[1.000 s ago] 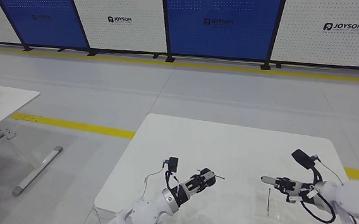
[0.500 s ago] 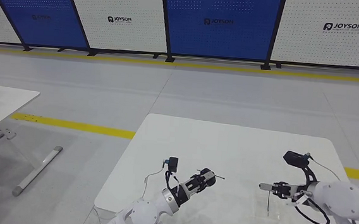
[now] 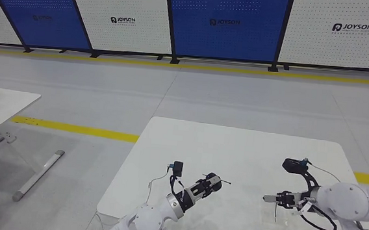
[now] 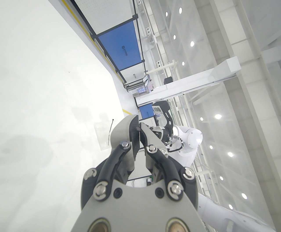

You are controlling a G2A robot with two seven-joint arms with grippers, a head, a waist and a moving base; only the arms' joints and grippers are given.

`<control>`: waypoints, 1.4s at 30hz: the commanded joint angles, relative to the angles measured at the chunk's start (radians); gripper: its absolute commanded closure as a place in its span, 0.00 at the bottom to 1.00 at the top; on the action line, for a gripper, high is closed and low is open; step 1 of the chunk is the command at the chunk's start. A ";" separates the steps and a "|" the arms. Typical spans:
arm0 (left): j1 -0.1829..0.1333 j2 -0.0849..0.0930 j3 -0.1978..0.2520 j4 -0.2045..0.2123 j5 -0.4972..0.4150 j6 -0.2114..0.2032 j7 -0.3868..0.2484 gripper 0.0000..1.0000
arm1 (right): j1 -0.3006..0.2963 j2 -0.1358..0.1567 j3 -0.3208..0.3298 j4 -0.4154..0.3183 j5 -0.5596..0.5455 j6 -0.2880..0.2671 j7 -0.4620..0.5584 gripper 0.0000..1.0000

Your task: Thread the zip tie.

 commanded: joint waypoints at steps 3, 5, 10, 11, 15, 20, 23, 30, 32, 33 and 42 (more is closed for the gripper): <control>0.000 0.000 0.000 0.000 0.000 0.000 0.000 1.00 | -0.008 -0.001 0.005 0.000 0.029 -0.042 -0.026 0.00; 0.000 0.000 0.000 0.000 0.000 0.000 0.000 1.00 | 0.000 -0.002 -0.001 -0.010 0.035 -0.061 -0.023 0.00; 0.000 0.000 0.000 0.000 0.000 0.000 0.000 1.00 | 0.051 -0.014 -0.033 0.025 0.070 -0.082 -0.008 0.00; 0.000 0.000 0.000 0.000 0.000 0.000 0.000 1.00 | 0.068 -0.018 -0.041 0.054 0.096 -0.086 0.002 0.00; 0.000 0.000 0.000 0.000 0.000 0.000 0.000 1.00 | 0.085 -0.023 -0.059 0.084 0.123 -0.098 0.016 0.00; 0.000 0.000 0.000 0.000 0.000 0.000 0.000 1.00 | 0.085 -0.023 -0.059 0.084 0.123 -0.098 0.016 0.00; 0.000 0.000 0.000 0.000 0.000 0.000 0.000 1.00 | 0.068 -0.023 -0.071 0.085 0.111 -0.119 -0.014 0.00; 0.000 0.000 0.000 0.000 0.000 0.000 0.000 1.00 | 0.090 -0.033 -0.101 0.143 0.121 -0.132 -0.028 0.00; 0.000 0.000 0.000 0.000 0.000 0.000 0.000 1.00 | 0.102 -0.038 -0.112 0.158 0.130 -0.140 -0.036 0.00; 0.000 0.000 0.000 0.000 0.000 0.000 0.000 1.00 | 0.106 -0.040 -0.115 0.164 0.132 -0.137 -0.039 0.00; 0.000 0.000 0.000 0.000 0.000 0.000 0.000 1.00 | 0.123 -0.046 -0.140 0.168 0.091 -0.015 -0.012 0.50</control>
